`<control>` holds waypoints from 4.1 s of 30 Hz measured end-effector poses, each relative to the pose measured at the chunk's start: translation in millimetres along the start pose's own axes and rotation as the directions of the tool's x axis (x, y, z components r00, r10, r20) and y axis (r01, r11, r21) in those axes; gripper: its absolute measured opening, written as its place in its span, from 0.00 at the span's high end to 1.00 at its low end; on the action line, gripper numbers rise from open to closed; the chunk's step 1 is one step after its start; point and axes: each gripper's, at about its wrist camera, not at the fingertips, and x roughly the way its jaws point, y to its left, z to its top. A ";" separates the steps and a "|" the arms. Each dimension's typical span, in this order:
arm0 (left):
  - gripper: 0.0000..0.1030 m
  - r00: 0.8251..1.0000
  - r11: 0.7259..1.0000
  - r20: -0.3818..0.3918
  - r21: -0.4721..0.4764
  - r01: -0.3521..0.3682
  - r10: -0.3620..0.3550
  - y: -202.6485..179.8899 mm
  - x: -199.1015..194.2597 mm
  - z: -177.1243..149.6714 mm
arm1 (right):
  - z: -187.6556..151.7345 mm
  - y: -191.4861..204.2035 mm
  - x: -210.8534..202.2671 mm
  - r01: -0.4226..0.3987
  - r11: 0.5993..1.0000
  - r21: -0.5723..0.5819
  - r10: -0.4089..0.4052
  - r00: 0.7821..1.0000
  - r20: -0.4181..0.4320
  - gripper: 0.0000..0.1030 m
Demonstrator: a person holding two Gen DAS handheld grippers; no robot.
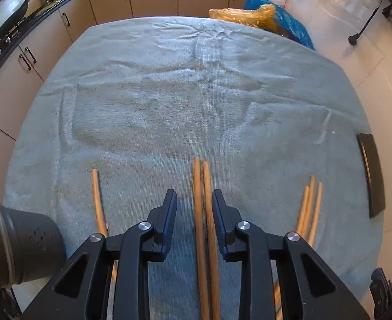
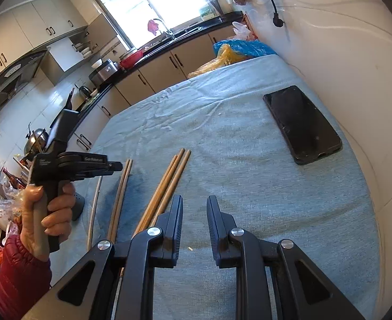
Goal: Organize utensils
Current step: 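Close the left tool on a wooden chopstick while the right tool grasps another, then lift both chopsticks upright and carry them over the black holder, then lower both chopsticks into the black holder with both tools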
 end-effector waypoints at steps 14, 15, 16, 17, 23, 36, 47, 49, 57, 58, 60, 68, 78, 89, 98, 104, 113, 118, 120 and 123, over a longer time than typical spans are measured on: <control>0.94 0.997 0.995 0.032 0.075 -0.069 0.067 -9.6 11.4 -19.5 | 14.4 6.8 14.5 0.011 1.000 0.024 -0.010 0.999 -0.038 0.80; 0.94 0.998 0.995 0.025 0.079 -0.065 0.063 -8.3 9.5 -24.8 | 17.9 7.2 18.1 0.016 0.999 0.029 -0.015 0.999 -0.047 0.81; 0.94 0.998 0.995 0.021 0.084 -0.061 0.059 -6.9 8.9 -29.3 | 22.9 8.9 23.8 0.014 0.999 0.039 -0.011 0.998 -0.061 0.81; 0.94 0.998 0.995 0.017 0.087 -0.055 0.054 -5.3 8.0 -32.0 | 28.4 11.3 31.2 0.009 0.999 0.044 -0.005 0.997 -0.081 0.81; 0.94 1.000 0.997 0.022 0.078 -0.005 0.004 5.1 4.6 -40.0 | 56.4 25.9 88.9 0.032 0.995 0.092 -0.012 0.977 -0.213 0.81; 0.94 0.998 0.995 0.021 0.085 0.057 -0.059 14.6 7.4 -36.2 | 70.2 44.0 158.5 0.249 0.969 -0.005 -0.237 0.916 -0.325 0.83; 0.95 0.994 0.993 0.048 0.071 0.097 -0.100 16.2 -1.8 -43.4 | 64.5 48.9 136.1 0.272 0.961 -0.051 -0.276 0.925 -0.260 0.95; 0.95 0.991 0.992 0.078 0.063 0.106 -0.111 19.2 -14.8 -47.5 | 63.9 51.0 110.0 0.205 0.979 -0.016 -0.204 0.960 -0.194 0.95; 0.95 0.952 0.987 0.260 0.062 0.147 -0.158 30.8 -91.8 -70.6 | 44.3 74.2 -1.9 0.068 0.997 -0.035 -0.064 0.991 0.115 0.95; 0.95 0.943 0.985 0.285 0.070 0.156 -0.169 31.8 -103.0 -75.7 | 40.6 76.9 -10.6 0.056 0.998 -0.039 -0.050 0.989 0.137 0.95; 0.95 0.932 0.985 0.320 0.073 0.158 -0.173 31.2 -120.4 -82.7 | 32.2 81.5 -28.4 0.036 0.998 -0.051 -0.026 0.983 0.184 0.95; 0.95 0.886 0.984 0.429 0.105 0.146 -0.177 32.1 -175.8 -114.7 | 4.3 110.5 -61.5 0.026 0.992 -0.123 0.013 0.953 0.304 0.95; 0.95 0.865 0.982 0.468 0.118 0.145 -0.184 36.4 -203.3 -135.0 | -14.0 126.4 -86.5 0.021 0.990 -0.142 0.033 0.929 0.368 0.95; 0.95 0.849 0.982 0.493 0.108 0.154 -0.188 46.5 -220.0 -143.6 | -17.0 135.2 -99.3 0.016 0.986 -0.165 0.052 0.915 0.399 0.95; 0.95 0.838 0.982 0.512 0.107 0.159 -0.191 54.3 -231.2 -147.0 | -16.7 141.4 -102.8 0.010 0.984 -0.179 0.064 0.913 0.403 0.95; 0.95 0.831 0.981 0.522 0.105 0.163 -0.194 60.2 -238.1 -149.6 | -16.7 146.8 -103.1 0.004 0.982 -0.188 0.072 0.913 0.401 0.95; 0.95 0.815 0.981 0.547 0.096 0.168 -0.193 71.6 -253.3 -151.6 | -11.8 154.8 -104.2 -0.020 0.980 -0.199 0.099 0.914 0.393 0.95; 0.95 0.798 0.983 0.574 0.089 0.160 -0.182 82.5 -269.5 -151.3 | -4.1 166.8 -104.1 -0.048 0.975 -0.219 0.132 0.914 0.385 0.95; 0.95 0.787 0.985 0.592 0.083 0.153 -0.172 89.6 -279.0 -150.7 | 0.4 174.2 -104.1 -0.063 0.971 -0.231 0.150 0.911 0.383 0.95; 0.95 0.771 0.987 0.618 0.073 0.140 -0.155 100.1 -292.2 -149.7 | 7.7 190.7 -101.7 -0.095 0.963 -0.253 0.188 0.908 0.374 0.95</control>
